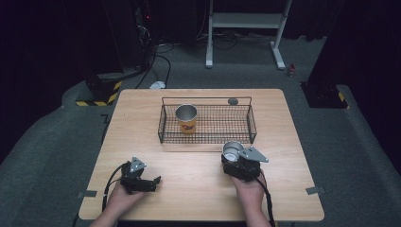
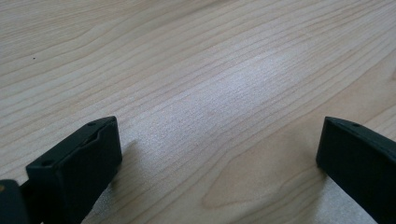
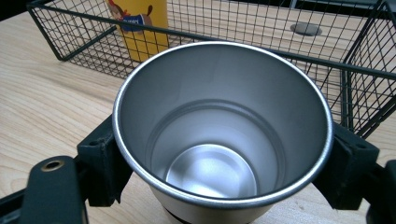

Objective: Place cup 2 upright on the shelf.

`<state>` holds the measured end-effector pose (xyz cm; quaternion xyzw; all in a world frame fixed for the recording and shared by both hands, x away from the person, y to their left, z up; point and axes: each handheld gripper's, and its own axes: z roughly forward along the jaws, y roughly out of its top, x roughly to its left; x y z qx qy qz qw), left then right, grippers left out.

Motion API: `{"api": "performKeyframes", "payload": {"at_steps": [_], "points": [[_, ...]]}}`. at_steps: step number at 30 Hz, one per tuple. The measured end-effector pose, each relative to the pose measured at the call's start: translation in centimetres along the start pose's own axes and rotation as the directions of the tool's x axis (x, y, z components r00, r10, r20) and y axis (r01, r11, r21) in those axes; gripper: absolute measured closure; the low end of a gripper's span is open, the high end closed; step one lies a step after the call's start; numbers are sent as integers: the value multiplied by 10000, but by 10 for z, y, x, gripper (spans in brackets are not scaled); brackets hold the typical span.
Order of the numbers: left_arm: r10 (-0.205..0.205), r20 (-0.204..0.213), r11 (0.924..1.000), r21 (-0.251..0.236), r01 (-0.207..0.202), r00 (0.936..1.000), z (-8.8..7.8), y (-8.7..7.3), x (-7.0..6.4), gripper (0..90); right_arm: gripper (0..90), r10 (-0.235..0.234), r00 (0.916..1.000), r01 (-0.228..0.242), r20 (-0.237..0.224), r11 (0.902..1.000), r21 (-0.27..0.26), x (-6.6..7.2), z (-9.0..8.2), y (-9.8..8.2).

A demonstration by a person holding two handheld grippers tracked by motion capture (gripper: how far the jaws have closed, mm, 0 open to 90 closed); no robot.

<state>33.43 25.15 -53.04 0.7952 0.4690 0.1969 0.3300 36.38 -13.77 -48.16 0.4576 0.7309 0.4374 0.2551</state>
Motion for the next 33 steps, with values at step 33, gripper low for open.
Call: {"api": "performKeyframes", "payload": {"at_steps": [33], "points": [[-8, 2, 10000, -2, 8, 10000, 0, 0, 0, 3, 185, -225, 9997, 233, 114, 9970, -740, -1, -15, 39]]}}
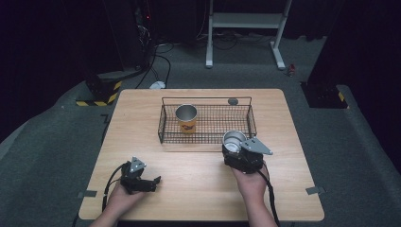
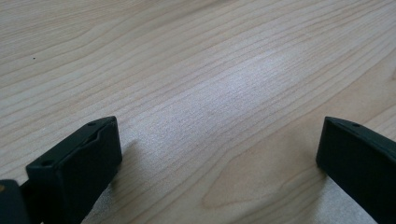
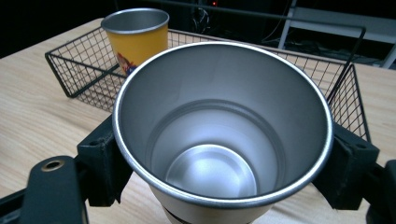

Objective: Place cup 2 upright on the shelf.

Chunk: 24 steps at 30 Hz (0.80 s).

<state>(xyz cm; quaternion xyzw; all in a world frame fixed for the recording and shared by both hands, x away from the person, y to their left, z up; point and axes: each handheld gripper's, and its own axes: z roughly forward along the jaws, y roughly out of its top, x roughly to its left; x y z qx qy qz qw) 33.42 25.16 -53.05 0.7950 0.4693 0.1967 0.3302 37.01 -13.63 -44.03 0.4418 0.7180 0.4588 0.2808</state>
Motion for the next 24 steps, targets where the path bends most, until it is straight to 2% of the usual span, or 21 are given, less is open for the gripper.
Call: {"api": "performKeyframes", "payload": {"at_steps": [24], "points": [[-16, -60, 10000, -46, 15, 10000, -2, -2, 0, 5, 185, -213, 9995, 225, 248, 9986, -470, -2, -3, 39]]}}
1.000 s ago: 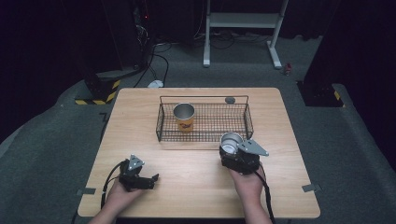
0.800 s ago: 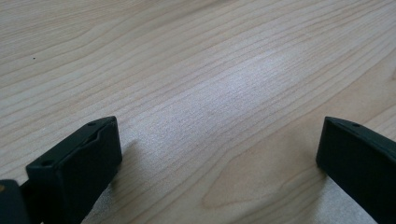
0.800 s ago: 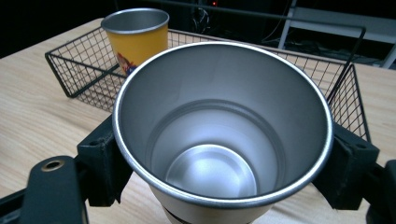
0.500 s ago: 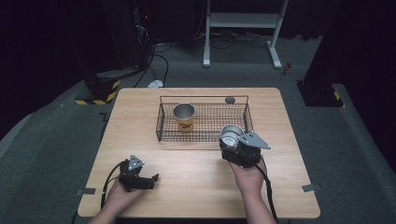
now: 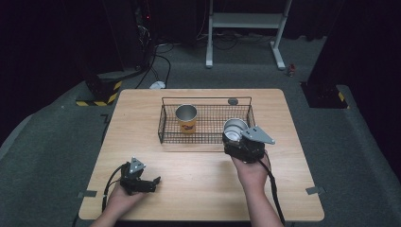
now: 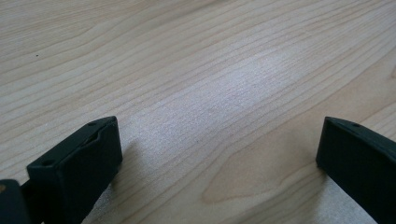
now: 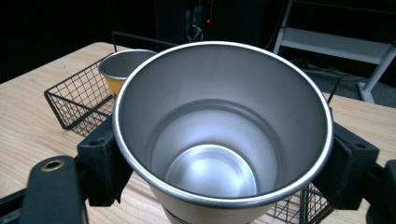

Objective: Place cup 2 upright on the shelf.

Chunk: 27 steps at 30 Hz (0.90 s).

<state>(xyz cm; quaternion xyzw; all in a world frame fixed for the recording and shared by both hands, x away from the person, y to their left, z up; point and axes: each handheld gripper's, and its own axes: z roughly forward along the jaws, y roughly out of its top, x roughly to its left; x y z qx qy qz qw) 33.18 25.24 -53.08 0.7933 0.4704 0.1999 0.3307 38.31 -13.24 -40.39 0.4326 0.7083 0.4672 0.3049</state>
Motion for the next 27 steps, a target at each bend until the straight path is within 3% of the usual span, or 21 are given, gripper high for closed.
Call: {"api": "performKeyframes", "payload": {"at_steps": [27], "points": [[-3, 27, 10000, 3, 3, 10000, 0, 0, 0, 5, 185, 139, 9997, -136, 198, 9998, -134, -5, 19, 22]]}}
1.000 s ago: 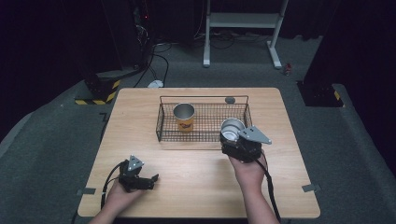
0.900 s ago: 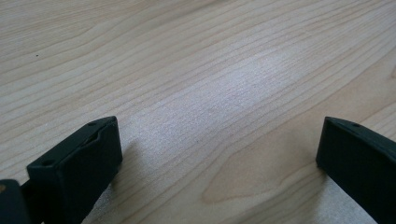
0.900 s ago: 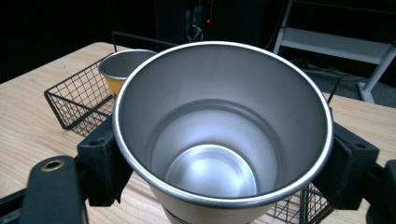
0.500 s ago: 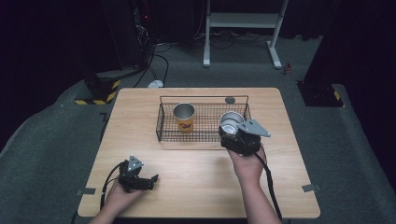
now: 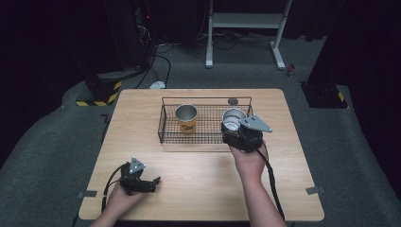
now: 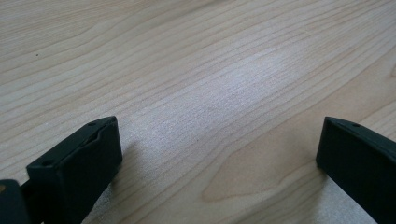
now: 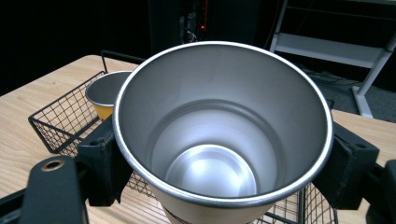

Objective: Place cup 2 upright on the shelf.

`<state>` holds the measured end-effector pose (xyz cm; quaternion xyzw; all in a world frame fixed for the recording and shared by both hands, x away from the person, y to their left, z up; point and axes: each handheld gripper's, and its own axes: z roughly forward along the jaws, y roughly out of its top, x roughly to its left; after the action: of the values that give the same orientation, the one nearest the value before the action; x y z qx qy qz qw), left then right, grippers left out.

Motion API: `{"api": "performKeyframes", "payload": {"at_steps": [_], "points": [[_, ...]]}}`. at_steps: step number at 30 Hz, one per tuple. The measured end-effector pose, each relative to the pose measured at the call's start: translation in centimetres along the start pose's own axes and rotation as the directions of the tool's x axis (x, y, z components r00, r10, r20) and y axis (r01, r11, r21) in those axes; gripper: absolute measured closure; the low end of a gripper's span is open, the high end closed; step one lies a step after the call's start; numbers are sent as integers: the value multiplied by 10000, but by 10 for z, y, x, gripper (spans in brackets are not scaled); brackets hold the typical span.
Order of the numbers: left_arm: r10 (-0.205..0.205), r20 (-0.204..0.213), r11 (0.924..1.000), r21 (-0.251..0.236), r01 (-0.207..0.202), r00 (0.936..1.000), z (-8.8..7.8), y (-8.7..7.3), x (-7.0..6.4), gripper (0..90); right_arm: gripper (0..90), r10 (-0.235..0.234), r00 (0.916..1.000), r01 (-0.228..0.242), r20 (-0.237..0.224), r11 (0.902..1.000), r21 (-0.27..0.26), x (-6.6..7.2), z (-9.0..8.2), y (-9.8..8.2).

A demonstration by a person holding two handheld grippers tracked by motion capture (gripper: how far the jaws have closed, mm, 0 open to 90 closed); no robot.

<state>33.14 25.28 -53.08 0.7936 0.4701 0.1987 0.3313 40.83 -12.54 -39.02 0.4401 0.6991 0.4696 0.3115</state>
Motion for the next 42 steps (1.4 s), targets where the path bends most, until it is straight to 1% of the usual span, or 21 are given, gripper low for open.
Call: {"api": "performKeyframes", "payload": {"at_steps": [3, 4, 5, 6, 8, 9, 12, 16, 17, 20, 21, 27, 29, 32, 34, 35, 37, 40, 41, 42], "points": [[1, 2, 10000, 2, -1, 10000, 0, 0, 0, 4, 185, -15, 10000, 14, 73, 10000, 96, -1, 8, 3], [1, 2, 10000, 2, -1, 10000, 0, 0, 0, 4, 185, -15, 10000, 14, 73, 10000, 96, -1, 8, 3], [6, 1, 10000, 5, -6, 10000, 0, 0, 0, 4, 185, 31, 10000, -32, 90, 9999, 116, -2, 12, 4], [6, 1, 10000, 5, -6, 10000, 0, 0, 0, 4, 185, 31, 10000, -32, 90, 9999, 116, -2, 12, 4], [0, -7, 10000, 5, 0, 10000, 0, 0, 0, 4, 185, 119, 9999, -121, 119, 9998, 163, -3, 16, 4], [-5, -2, 10000, 6, 5, 10000, 0, 0, 0, 3, 185, 268, 9996, -270, 91, 9994, 236, -5, 20, 4], [-10, -11, 10000, -7, 10, 10000, 0, 0, 0, 4, 185, 305, 9995, -308, 101, 9990, 315, -5, 25, 5], [-13, -4, 10000, 1, 13, 10000, 0, 0, 0, 4, 185, 152, 9996, -163, 247, 9989, 447, -5, 34, 8], [-20, -8, 10000, -5, 20, 10000, 0, 0, 0, 4, 185, 150, 9995, -164, 294, 9988, 462, -5, 38, 9], [-24, -14, 10000, -18, 24, 10000, 0, 0, 0, 4, 185, 196, 9992, -212, 335, 9985, 496, -5, 41, 11], [1, -21, 10000, 2, -1, 10000, 0, 0, 0, 4, 185, 153, 9990, -175, 419, 9984, 538, -5, 44, 12], [1, -20, 10000, 3, -1, 10000, 0, 0, 0, 4, 185, 73, 9990, -99, 439, 9983, 577, -4, 53, 17], [-10, -7, 10000, -13, 10, 10000, 0, 0, 0, 4, 185, -1, 9989, -34, 478, 9972, 741, -4, 59, 19], [-3, 6, 10000, 2, 3, 10000, 0, 0, 0, 4, 185, -6, 9986, -36, 520, 9968, 793, -4, 63, 20], [0, 6, 10000, 2, 0, 10000, 0, 0, 0, 4, 185, 49, 9985, -95, 543, 9964, 843, -5, 66, 21], [-3, 7, 10000, 5, 3, 10000, 0, 0, 0, 3, 185, 100, 9983, -152, 577, 9958, 903, -6, 71, 22], [-8, -2, 10000, -10, 8, 10000, 0, 0, 0, 3, 185, 131, 9981, -186, 610, 9957, 910, -7, 73, 22], [19, 5, 10000, 8, -19, 10000, 0, 0, 0, 3, 185, 286, 9973, -356, 671, 9938, 1050, -11, 79, 20], [-4, -2, 10000, -10, 4, 10000, 0, 0, 0, 3, 185, 375, 9969, -452, 689, 9924, 1142, -13, 83, 17], [-4, -2, 10000, -10, 4, 10000, 0, 0, 0, 3, 185, 375, 9969, -452, 689, 9924, 1142, -13, 83, 17]]}}
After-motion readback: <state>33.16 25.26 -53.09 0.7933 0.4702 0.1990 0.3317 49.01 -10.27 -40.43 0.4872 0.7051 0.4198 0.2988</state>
